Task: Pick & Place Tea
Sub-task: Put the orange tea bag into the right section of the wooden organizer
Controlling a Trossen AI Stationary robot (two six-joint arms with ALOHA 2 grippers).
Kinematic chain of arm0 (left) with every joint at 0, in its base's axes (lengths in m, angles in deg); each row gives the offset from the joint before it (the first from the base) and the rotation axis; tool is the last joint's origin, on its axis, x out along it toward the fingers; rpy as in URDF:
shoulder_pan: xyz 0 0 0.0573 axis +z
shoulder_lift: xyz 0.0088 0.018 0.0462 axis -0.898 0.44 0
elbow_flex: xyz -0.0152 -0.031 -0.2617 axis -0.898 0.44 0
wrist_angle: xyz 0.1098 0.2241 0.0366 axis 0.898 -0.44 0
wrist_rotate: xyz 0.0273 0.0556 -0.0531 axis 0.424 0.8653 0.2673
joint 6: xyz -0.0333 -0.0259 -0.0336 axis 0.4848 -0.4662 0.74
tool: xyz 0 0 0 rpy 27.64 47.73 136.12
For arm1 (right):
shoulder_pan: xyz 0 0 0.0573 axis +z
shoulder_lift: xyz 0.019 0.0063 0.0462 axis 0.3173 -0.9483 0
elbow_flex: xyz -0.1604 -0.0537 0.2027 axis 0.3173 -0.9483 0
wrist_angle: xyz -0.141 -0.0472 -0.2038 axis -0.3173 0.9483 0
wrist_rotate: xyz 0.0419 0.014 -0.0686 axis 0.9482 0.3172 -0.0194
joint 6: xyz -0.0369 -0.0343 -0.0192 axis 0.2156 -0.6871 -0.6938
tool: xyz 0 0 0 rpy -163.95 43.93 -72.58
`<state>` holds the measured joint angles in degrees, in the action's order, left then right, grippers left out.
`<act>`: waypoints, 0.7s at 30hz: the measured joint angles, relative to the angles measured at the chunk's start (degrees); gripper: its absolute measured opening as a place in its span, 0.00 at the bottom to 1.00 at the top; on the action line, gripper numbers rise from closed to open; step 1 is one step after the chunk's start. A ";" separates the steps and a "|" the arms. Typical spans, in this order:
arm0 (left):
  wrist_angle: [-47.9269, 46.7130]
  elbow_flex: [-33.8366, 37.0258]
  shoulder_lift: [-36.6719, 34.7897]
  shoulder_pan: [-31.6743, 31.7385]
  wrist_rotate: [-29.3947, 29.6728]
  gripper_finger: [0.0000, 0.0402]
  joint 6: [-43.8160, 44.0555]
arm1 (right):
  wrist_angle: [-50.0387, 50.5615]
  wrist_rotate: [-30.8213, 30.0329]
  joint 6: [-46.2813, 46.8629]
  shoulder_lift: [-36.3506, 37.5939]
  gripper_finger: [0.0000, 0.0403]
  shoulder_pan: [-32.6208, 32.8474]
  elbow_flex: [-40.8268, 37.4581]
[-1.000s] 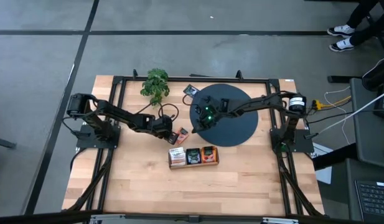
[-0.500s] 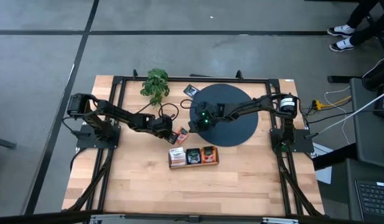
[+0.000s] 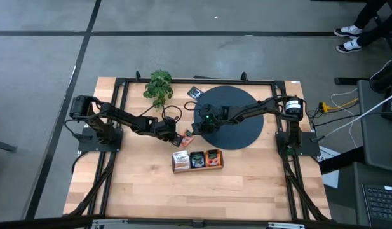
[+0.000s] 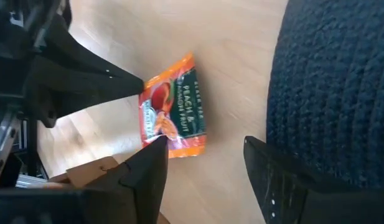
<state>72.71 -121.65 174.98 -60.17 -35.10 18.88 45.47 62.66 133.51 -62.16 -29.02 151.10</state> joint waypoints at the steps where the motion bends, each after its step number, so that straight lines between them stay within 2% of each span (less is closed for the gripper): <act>1: 0.62 0.02 0.07 0.12 -0.06 0.01 0.09 | -0.01 0.01 0.02 0.00 0.52 0.01 0.00; 7: 2.19 -0.07 0.13 0.53 0.39 0.01 1.20 | -0.03 1.36 0.33 -0.01 0.52 0.02 0.00; 12: 3.26 -0.07 0.22 0.53 1.59 0.01 1.60 | -3.64 5.27 2.92 -2.77 0.51 0.23 0.02; 21: 3.54 -0.07 0.23 0.61 1.99 0.01 1.46 | -7.14 1.09 2.86 -4.11 0.42 0.80 0.57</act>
<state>76.25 -121.72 175.21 -59.56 -33.11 20.35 38.33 63.75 136.36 -66.27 -28.22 151.67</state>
